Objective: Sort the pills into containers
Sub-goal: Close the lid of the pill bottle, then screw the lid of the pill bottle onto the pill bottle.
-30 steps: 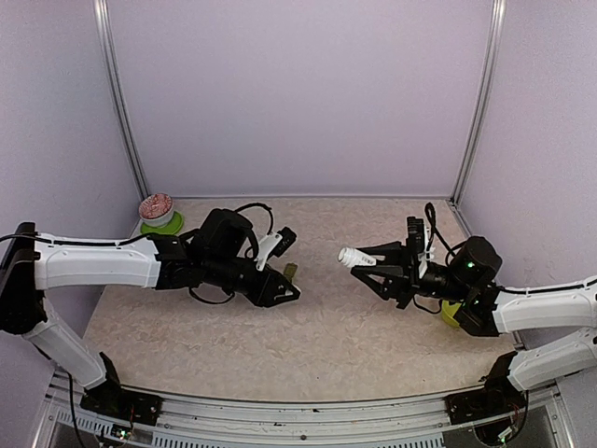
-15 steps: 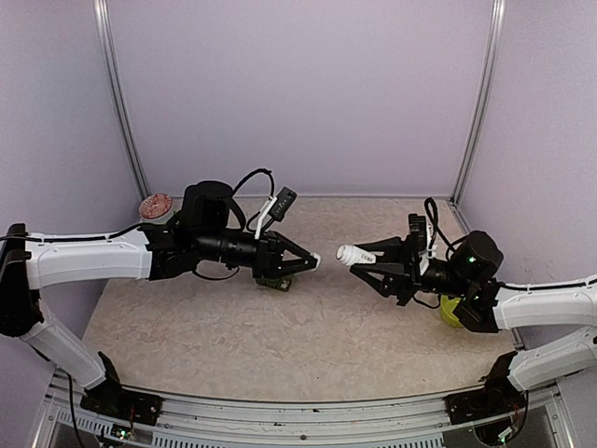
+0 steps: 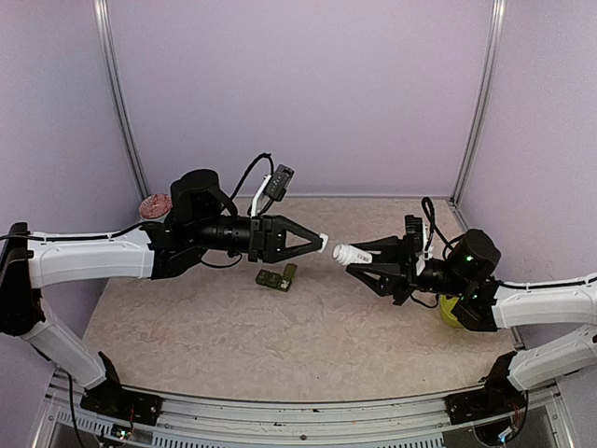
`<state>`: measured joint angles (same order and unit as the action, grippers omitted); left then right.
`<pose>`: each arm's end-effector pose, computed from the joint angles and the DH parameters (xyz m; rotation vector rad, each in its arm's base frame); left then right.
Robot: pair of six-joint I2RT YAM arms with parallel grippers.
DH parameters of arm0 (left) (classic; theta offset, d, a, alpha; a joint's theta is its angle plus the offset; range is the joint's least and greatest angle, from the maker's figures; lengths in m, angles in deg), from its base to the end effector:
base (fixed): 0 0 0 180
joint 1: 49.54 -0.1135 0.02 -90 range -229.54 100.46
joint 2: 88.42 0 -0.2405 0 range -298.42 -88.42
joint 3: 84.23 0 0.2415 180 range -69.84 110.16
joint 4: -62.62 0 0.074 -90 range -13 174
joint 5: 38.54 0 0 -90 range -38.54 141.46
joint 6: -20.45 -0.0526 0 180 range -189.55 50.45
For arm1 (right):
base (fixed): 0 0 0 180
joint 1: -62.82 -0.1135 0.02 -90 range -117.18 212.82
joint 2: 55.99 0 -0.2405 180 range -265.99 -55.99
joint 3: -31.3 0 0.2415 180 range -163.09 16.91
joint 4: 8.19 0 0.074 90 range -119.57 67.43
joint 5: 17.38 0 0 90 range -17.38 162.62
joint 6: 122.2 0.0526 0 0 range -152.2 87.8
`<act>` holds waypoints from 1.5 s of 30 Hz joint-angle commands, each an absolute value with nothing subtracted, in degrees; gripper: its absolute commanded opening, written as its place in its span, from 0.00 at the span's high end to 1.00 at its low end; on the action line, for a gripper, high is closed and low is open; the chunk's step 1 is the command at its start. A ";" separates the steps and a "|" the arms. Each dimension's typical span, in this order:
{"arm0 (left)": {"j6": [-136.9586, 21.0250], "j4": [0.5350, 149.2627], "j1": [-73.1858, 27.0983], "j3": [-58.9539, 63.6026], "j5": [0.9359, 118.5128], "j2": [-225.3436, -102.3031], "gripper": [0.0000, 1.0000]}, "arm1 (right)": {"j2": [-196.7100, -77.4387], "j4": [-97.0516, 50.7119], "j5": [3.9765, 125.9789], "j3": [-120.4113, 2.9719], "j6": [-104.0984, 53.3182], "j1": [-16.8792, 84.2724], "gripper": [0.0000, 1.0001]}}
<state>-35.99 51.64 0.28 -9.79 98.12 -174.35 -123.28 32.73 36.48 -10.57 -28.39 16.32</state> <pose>0.1964 -0.2919 0.3043 0.9795 1.6127 -1.7025 0.1548 0.2081 0.2628 -1.0165 1.0320 1.1373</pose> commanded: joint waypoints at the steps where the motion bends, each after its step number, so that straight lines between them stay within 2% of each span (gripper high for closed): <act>1: -32.30 46.64 0.69 -8.05 100.15 -176.10 0.76 | -123.05 32.17 37.37 -12.47 -29.52 15.25 0.78; 28: -30.43 46.83 3.28 -7.68 98.47 -178.42 0.76 | -124.72 28.96 44.12 -14.51 -33.96 12.70 0.78; 45: -20.01 49.04 3.70 -10.69 88.14 -179.00 0.76 | -122.54 24.17 64.81 -14.48 -49.94 4.33 0.80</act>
